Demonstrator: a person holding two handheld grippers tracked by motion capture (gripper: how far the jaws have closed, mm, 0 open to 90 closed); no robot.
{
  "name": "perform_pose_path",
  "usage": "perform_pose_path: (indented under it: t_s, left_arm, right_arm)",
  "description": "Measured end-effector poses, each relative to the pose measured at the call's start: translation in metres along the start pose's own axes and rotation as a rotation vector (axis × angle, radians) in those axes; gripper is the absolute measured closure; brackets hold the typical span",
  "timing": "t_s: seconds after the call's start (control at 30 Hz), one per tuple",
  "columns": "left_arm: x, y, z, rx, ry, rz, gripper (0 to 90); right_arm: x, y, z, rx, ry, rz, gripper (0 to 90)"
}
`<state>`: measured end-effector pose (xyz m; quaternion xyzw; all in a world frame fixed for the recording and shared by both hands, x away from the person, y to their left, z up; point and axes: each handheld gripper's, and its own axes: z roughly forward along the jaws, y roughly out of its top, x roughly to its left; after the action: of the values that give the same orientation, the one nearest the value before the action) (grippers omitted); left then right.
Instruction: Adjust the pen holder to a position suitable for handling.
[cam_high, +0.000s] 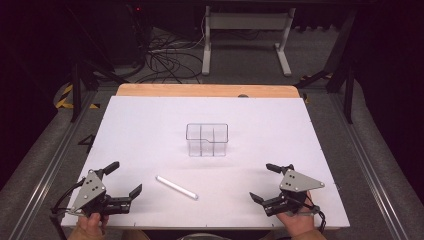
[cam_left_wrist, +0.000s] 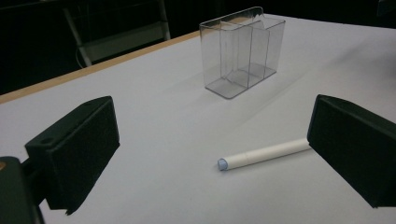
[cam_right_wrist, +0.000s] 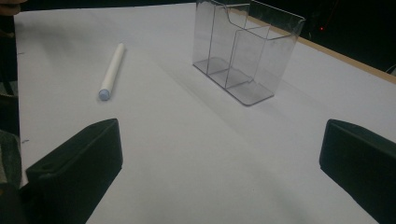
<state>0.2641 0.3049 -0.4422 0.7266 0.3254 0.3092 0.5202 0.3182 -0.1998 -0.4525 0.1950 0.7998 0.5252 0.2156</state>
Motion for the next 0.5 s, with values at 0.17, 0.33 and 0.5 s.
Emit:
perform_pose_path:
  t_s: [0.17,0.33,0.5]
  left_arm:
    - [-0.0004,0.0003,0.0001,-0.001,0.006,0.0,2.9]
    - [-0.0011,0.0,-0.001,0.002,0.012,0.006,2.9]
    - [-0.001,-0.0004,-0.0022,0.003,0.013,0.007,2.9]
  right_arm:
    - [0.0003,0.0002,-0.0003,0.004,0.002,0.004,0.2]
    - [0.0003,0.001,0.0,0.003,0.001,0.013,0.1]
    - [0.0013,0.0028,0.0018,0.012,0.003,0.006,0.2]
